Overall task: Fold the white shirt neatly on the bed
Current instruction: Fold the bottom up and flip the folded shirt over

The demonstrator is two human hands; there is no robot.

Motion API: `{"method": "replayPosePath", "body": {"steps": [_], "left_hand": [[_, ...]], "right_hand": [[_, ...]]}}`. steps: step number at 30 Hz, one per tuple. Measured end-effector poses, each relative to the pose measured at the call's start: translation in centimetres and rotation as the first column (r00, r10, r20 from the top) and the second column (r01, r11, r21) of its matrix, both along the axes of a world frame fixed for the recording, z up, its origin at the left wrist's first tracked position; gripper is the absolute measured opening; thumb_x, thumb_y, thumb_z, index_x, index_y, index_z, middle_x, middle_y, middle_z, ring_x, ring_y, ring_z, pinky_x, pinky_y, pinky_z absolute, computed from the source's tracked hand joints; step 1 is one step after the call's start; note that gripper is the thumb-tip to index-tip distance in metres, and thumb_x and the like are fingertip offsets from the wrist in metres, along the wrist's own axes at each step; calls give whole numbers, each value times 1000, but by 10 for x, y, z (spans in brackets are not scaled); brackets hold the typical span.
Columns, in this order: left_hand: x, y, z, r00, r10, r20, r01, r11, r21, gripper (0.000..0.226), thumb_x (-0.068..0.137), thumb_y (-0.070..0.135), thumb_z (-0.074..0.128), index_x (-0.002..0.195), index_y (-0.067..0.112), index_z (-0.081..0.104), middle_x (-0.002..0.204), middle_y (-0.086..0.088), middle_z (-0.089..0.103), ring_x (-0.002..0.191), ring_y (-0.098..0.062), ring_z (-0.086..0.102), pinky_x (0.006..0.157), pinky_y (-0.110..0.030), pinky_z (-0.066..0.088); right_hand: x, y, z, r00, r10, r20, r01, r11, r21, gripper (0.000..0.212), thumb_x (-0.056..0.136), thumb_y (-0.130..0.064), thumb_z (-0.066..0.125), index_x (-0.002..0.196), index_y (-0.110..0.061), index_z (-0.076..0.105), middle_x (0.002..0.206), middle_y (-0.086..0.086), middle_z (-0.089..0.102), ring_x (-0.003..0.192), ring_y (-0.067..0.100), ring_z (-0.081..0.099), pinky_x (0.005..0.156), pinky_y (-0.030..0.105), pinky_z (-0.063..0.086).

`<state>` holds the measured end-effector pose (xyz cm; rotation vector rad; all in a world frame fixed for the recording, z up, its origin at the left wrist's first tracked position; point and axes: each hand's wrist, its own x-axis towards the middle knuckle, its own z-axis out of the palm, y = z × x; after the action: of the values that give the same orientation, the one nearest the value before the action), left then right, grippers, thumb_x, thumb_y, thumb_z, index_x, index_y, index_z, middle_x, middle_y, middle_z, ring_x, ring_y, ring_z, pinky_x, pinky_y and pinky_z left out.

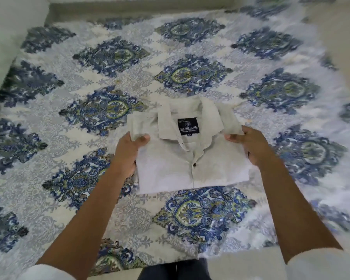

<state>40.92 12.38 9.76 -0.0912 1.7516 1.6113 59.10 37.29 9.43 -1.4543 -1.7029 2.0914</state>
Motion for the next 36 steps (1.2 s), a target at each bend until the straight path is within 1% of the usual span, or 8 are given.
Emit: {"method": "replayPosePath", "body": {"steps": [5, 8, 10, 13, 15, 17, 25, 36], "left_hand": [[64, 60, 54, 952, -300, -61, 302, 953, 26, 17, 90, 5, 55, 106, 10, 58, 87, -5, 69, 79, -21, 68, 64, -31, 54], [117, 108, 78, 904, -425, -55, 428, 902, 52, 19, 89, 2, 55, 103, 14, 60, 80, 1, 71, 68, -13, 69, 54, -25, 55], [153, 140, 92, 873, -485, -58, 488, 872, 47, 21, 88, 2, 57, 106, 12, 61, 86, -3, 69, 72, -17, 68, 62, -29, 57], [228, 199, 113, 809, -580, -94, 585, 811, 29, 27, 87, 3, 59, 114, 6, 59, 97, -9, 67, 85, -23, 65, 80, -37, 53], [265, 227, 122, 791, -602, -109, 608, 793, 32, 27, 86, 3, 61, 113, 5, 60, 98, -9, 68, 87, -23, 66, 81, -37, 53], [302, 251, 129, 773, -624, -112, 631, 775, 40, 17, 86, 3, 60, 102, 8, 64, 87, -5, 70, 74, -16, 69, 69, -31, 54], [477, 372, 166, 687, -718, -114, 726, 684, 67, 16, 85, 1, 60, 100, 7, 63, 81, -6, 70, 71, -18, 67, 68, -31, 51], [574, 545, 172, 602, -791, -109, 798, 595, 97, 11, 85, 3, 60, 94, 7, 63, 74, -5, 72, 66, -18, 69, 62, -29, 53]], "right_hand": [[122, 7, 44, 970, -245, -2, 245, 970, 5, 35, 77, -3, 70, 112, -5, 65, 94, 10, 69, 82, 29, 65, 75, 38, 53], [203, 15, 66, 907, -421, -23, 421, 907, -7, 25, 76, -2, 71, 100, -9, 69, 82, 5, 73, 73, 24, 68, 63, 33, 55], [249, 25, 77, 870, -491, -32, 491, 871, -3, 22, 73, -1, 73, 93, -10, 70, 84, 8, 72, 76, 27, 68, 63, 32, 54], [336, 50, 93, 796, -604, -48, 605, 797, 3, 26, 68, -1, 75, 92, -9, 70, 95, 15, 71, 85, 33, 68, 78, 44, 56], [377, 64, 103, 773, -631, -67, 631, 776, -26, 39, 60, -4, 79, 98, -8, 70, 99, 16, 71, 92, 37, 68, 86, 51, 53], [416, 75, 115, 755, -650, -86, 649, 760, -37, 46, 58, -4, 78, 103, -6, 69, 102, 17, 71, 95, 38, 67, 88, 52, 52], [598, 151, 162, 660, -747, -81, 751, 659, 47, 20, 67, 3, 73, 86, -5, 70, 93, 18, 72, 89, 38, 68, 86, 52, 54], [702, 291, 178, 567, -812, -138, 822, 568, 32, 20, 72, 7, 68, 89, -3, 69, 89, 16, 69, 83, 34, 67, 75, 40, 54]]}}
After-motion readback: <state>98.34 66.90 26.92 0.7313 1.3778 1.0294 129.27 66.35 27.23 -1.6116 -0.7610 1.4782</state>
